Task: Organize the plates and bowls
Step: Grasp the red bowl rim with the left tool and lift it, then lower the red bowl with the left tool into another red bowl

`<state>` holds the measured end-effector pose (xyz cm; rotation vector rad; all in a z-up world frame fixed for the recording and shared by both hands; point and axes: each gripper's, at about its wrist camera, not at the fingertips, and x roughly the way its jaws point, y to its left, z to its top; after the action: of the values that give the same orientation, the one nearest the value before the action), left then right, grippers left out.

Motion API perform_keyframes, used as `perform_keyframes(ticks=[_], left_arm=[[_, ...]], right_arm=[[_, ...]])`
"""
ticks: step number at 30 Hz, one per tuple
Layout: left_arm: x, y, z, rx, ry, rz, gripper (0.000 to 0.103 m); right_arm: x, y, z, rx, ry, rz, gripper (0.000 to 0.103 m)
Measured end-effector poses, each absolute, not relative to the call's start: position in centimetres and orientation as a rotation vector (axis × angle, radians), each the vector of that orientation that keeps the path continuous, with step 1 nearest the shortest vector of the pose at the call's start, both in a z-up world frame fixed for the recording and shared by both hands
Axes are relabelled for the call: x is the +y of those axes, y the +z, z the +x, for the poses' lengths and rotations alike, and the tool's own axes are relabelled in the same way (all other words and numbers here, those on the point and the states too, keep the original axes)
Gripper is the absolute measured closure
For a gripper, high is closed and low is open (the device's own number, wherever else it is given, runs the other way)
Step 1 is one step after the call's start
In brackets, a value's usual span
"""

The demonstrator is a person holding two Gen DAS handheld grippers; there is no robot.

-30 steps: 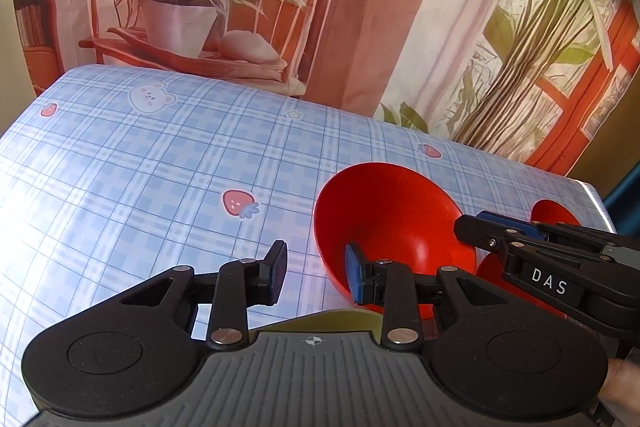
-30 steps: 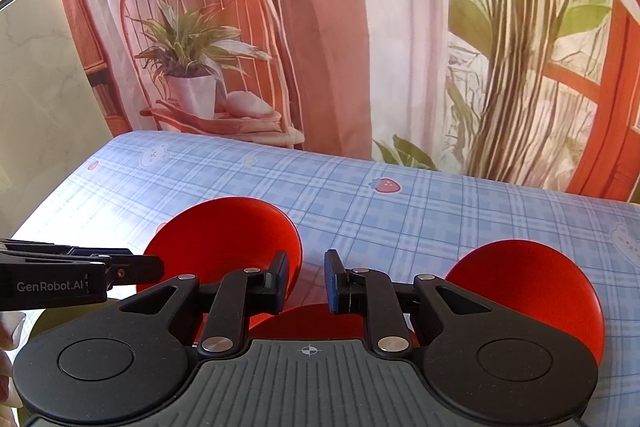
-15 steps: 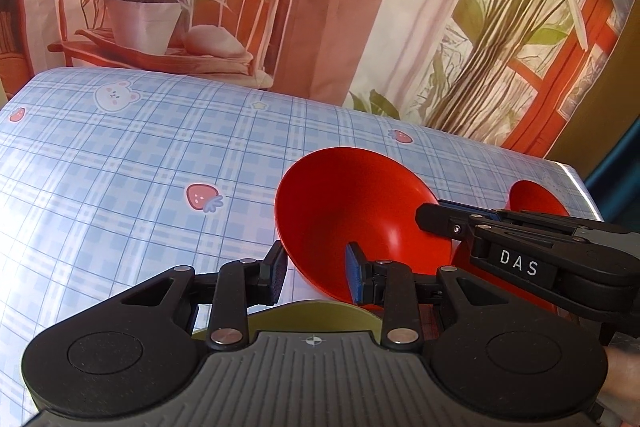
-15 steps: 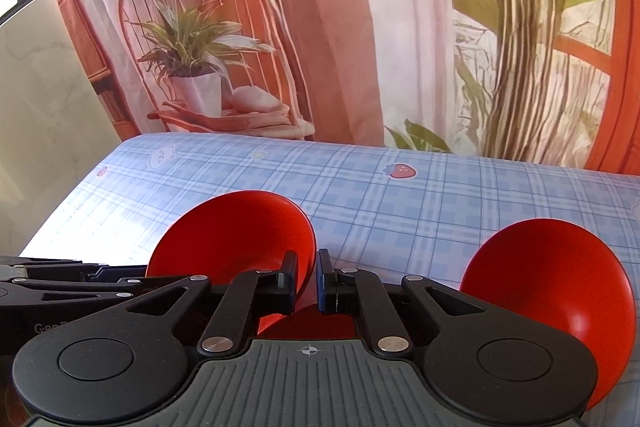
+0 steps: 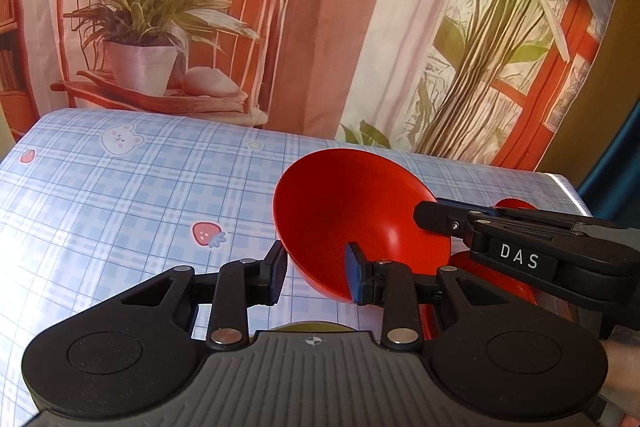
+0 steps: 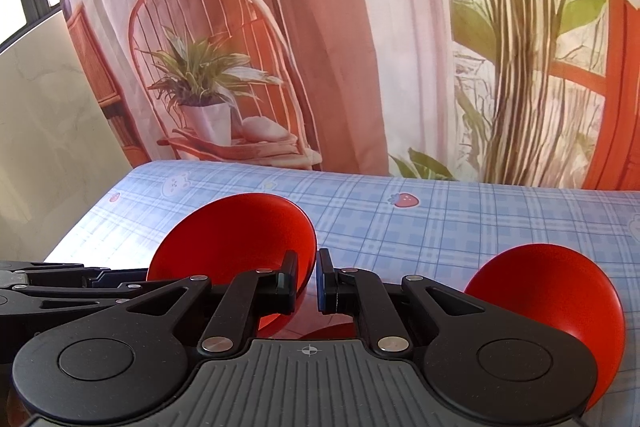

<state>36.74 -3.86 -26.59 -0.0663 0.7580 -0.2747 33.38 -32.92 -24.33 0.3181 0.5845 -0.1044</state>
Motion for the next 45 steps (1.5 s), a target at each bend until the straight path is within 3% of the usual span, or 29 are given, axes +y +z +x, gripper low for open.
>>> perform_keyframes(ticks=[15,27,45], left_arm=[[-7.4,-23.7,32.3,0.702,-0.397,-0.012,0.07],[-10.8,-26.4,30.5,0.781,-0.449,0.098,0.07],[-11.7,-27.9,30.9,0.821,-0.416,0.154,0.07]], right_arm=[[-35.0,-21.7,25.8,0.444,-0.13,0.365,0.094],[-35.7,-25.3,20.3,0.448,-0.187,0.412,0.094],[-35.4,-28.0,19.2,0.434,-0.191,0.416,0.093]])
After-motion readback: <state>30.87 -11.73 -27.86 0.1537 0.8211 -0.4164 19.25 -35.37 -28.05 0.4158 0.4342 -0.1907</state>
